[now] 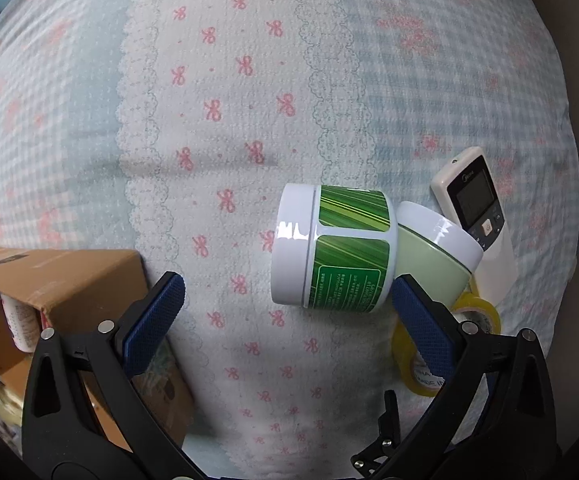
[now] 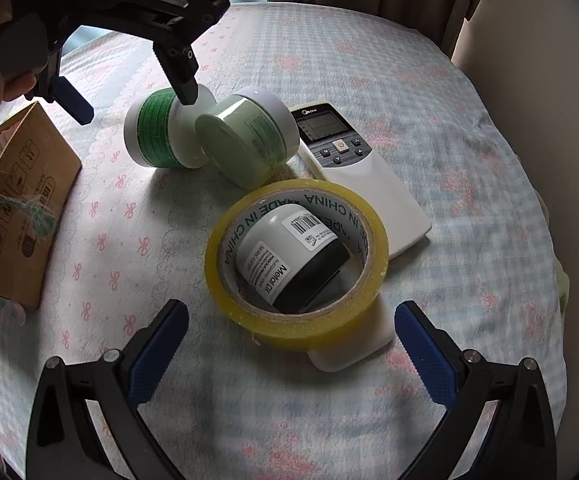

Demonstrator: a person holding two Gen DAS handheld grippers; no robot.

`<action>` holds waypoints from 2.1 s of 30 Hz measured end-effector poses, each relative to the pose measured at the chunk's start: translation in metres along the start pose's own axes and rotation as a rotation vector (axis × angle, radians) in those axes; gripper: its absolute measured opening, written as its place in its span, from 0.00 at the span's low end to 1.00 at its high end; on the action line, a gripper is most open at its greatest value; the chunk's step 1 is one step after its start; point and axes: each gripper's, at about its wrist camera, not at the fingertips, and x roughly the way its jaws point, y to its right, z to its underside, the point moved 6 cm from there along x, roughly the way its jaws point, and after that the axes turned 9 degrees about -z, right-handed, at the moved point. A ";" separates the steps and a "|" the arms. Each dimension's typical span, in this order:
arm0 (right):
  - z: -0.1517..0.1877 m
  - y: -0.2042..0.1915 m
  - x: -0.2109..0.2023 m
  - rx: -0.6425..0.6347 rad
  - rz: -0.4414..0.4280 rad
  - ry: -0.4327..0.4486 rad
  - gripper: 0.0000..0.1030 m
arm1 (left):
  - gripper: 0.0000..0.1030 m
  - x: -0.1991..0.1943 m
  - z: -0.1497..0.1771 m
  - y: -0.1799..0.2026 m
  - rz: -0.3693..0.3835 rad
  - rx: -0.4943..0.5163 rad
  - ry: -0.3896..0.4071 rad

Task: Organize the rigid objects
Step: 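Grasp the green-label jar with the left gripper while the right grasps the yellow tape, then carry the green-label jar and yellow tape roll over the cardboard box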

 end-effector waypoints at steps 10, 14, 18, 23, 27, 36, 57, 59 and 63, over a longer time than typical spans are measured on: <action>-0.012 -0.001 0.022 -0.037 0.099 0.044 1.00 | 0.76 0.021 -0.006 0.014 0.030 0.057 -0.021; -0.014 0.000 0.027 -0.052 0.118 0.047 1.00 | 0.51 0.024 -0.008 0.025 0.052 0.099 -0.019; -0.014 0.002 0.030 -0.062 0.136 0.052 0.98 | 0.51 0.022 -0.009 0.025 0.057 0.106 0.002; -0.015 0.006 0.029 -0.058 0.146 0.051 0.94 | 0.51 0.018 -0.006 0.016 0.076 0.083 0.016; -0.015 0.006 0.026 -0.035 0.136 0.055 0.94 | 0.51 0.013 -0.002 0.010 0.088 0.071 0.026; -0.020 0.002 0.004 0.005 0.136 0.094 0.94 | 0.51 -0.007 0.026 -0.030 0.120 0.043 0.061; -0.061 -0.033 -0.135 0.075 0.127 0.208 0.94 | 0.51 -0.138 0.109 -0.114 0.269 -0.068 0.207; -0.071 -0.045 -0.151 0.063 0.122 0.218 0.94 | 0.51 -0.148 0.120 -0.135 0.274 -0.086 0.219; -0.094 -0.076 -0.185 0.069 0.080 0.242 0.94 | 0.51 -0.160 0.143 -0.187 0.258 -0.105 0.233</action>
